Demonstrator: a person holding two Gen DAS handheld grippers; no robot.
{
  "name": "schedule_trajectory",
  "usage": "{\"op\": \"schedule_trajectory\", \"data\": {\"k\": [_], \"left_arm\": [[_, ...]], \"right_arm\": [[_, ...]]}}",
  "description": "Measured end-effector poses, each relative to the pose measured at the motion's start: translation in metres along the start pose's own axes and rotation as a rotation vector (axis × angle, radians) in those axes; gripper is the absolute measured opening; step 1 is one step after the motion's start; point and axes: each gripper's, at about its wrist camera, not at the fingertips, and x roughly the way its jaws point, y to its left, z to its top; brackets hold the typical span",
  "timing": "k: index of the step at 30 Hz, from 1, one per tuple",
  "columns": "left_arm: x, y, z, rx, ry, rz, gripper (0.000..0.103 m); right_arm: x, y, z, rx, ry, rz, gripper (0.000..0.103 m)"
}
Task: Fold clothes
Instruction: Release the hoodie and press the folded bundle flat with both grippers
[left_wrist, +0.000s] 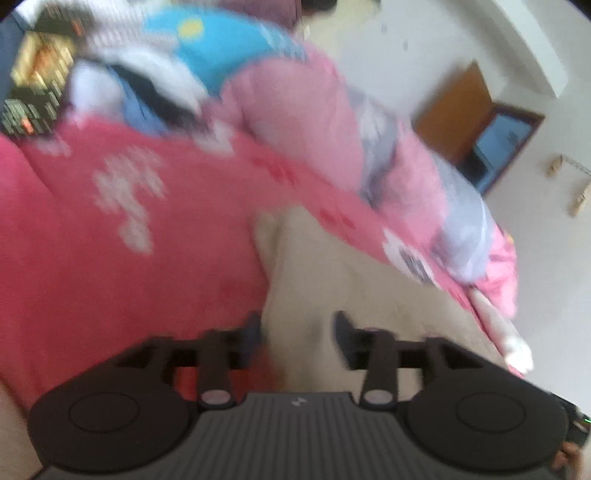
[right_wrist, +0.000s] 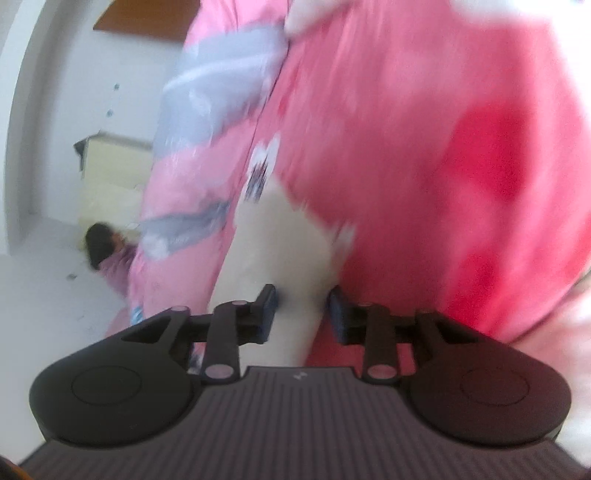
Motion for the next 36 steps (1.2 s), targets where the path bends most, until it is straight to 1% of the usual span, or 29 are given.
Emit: {"op": "schedule_trajectory", "data": {"k": [2,4,6,7,9,10,12,16,18,19,21,23,25,28,29,31,33,35,36], "left_arm": [[-0.012,0.005,0.008,0.005,-0.049,-0.003,0.053],[-0.017,0.007,0.016,0.029,-0.077,0.002,0.053],[-0.014,0.007,0.022,0.052,-0.083,0.015,0.053],[-0.009,0.007,0.024,0.058,-0.078,0.014,0.053],[0.004,0.005,0.026,0.072,-0.055,0.008,0.053],[0.010,0.004,0.028,0.079,-0.042,0.005,0.056],[0.029,0.000,0.026,0.094,0.002,0.023,0.056],[0.055,0.000,0.007,0.136,0.079,0.036,0.056],[0.063,0.005,-0.004,0.139,0.103,0.049,0.056],[0.063,0.008,-0.006,0.134,0.099,0.043,0.056],[0.059,0.012,-0.004,0.119,0.083,0.025,0.056],[0.054,0.016,0.003,0.108,0.060,0.014,0.056],[0.052,0.012,0.015,0.148,0.036,0.004,0.056],[0.064,-0.002,0.037,0.215,0.024,-0.027,0.057],[0.073,-0.009,0.044,0.233,0.035,-0.038,0.057],[0.096,-0.023,0.056,0.277,0.075,-0.056,0.057],[0.119,-0.031,0.062,0.313,0.108,-0.051,0.056],[0.139,-0.032,0.062,0.319,0.151,-0.037,0.052],[0.145,-0.029,0.060,0.310,0.166,-0.043,0.052]], "right_arm": [[-0.024,0.004,0.007,-0.054,-0.096,-0.048,0.037],[-0.044,0.015,0.012,-0.124,-0.178,-0.053,0.037],[-0.051,0.033,0.010,-0.204,-0.214,-0.038,0.037],[-0.050,0.043,0.007,-0.249,-0.214,-0.021,0.037],[-0.041,0.064,-0.004,-0.344,-0.189,0.002,0.037],[-0.030,0.077,-0.012,-0.403,-0.165,0.011,0.037],[-0.010,0.101,-0.030,-0.522,-0.115,0.028,0.037],[0.038,0.144,-0.077,-0.765,-0.039,0.045,0.037],[0.061,0.150,-0.094,-0.855,-0.009,0.021,0.036],[0.072,0.153,-0.103,-0.899,0.007,0.009,0.035],[0.102,0.142,-0.116,-0.968,0.056,-0.070,0.035],[0.124,0.119,-0.128,-1.028,0.107,-0.165,0.033],[0.121,0.113,-0.142,-1.138,0.047,-0.136,0.033],[0.120,0.118,-0.144,-1.148,0.045,-0.158,0.034],[0.122,0.118,-0.143,-1.147,0.046,-0.158,0.034],[0.121,0.117,-0.139,-1.140,0.048,-0.149,0.034],[0.123,0.121,-0.138,-1.129,0.060,-0.164,0.034],[0.131,0.126,-0.135,-1.125,0.082,-0.186,0.034],[0.133,0.130,-0.133,-1.128,0.096,-0.204,0.034]]}}
